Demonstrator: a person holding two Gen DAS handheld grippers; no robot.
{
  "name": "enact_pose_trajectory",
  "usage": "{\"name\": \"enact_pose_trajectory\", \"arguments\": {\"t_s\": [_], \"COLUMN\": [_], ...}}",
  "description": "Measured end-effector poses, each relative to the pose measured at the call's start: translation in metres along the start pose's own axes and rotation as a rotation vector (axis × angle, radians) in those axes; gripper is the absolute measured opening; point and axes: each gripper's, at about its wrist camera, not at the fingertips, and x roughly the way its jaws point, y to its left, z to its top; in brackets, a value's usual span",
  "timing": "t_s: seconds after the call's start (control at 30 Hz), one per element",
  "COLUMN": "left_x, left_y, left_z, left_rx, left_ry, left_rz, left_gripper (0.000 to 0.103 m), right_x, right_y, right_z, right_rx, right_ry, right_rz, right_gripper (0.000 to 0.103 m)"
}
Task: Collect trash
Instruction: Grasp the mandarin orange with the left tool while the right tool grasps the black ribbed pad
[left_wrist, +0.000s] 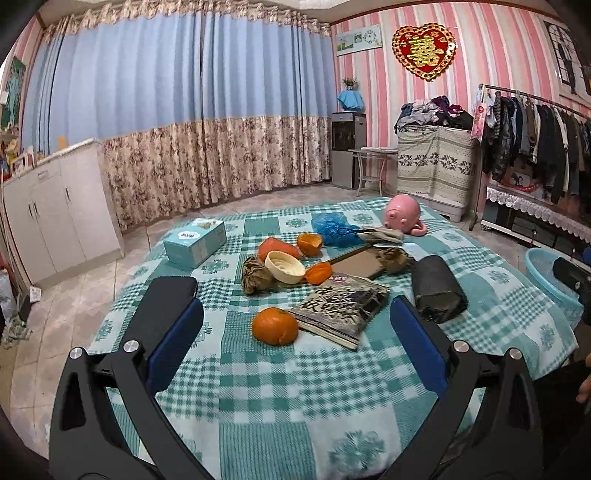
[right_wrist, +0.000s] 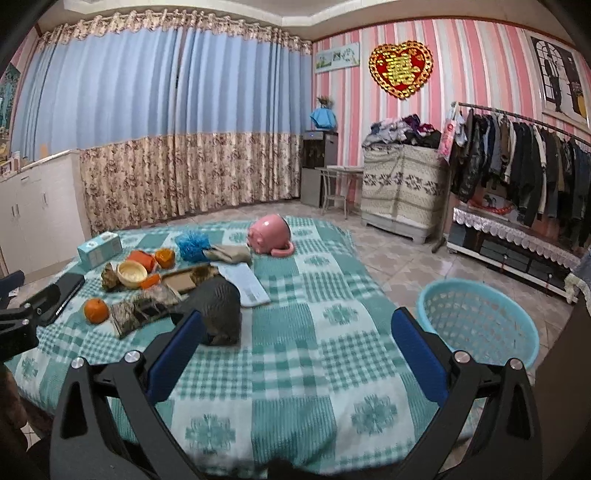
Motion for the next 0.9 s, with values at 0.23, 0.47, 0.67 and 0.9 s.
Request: {"name": "enact_pose_trajectory", "arguments": {"t_s": [0.23, 0.47, 0.67, 0.9], "left_x": [0.043, 0.094, 0.12, 0.145], "left_y": [0.019, 0.04, 0.039, 0.035], "left_z": [-0.003, -0.012, -0.009, -0.015], "left_rx": [-0.01, -0.048, -0.017, 0.007], "left_ry": [0.056, 0.199, 0.222, 0.324], "left_rz": [0.019, 0.001, 0.001, -0.057], "left_gripper": [0.098, 0.098, 0.096, 0.069], "right_x": [0.04, 0.075, 0.098, 0.123], "right_y": [0.019, 0.031, 0.025, 0.037], "right_z": [0.019, 0.018, 0.008, 0.003], "right_rx": [-0.018, -0.056, -0.033, -0.03], "right_ry": [0.096, 0.134, 0.232, 0.309], "right_rz": [0.038, -0.018, -0.001, 0.033], "right_gripper": [0.099, 0.099, 0.099, 0.099]}}
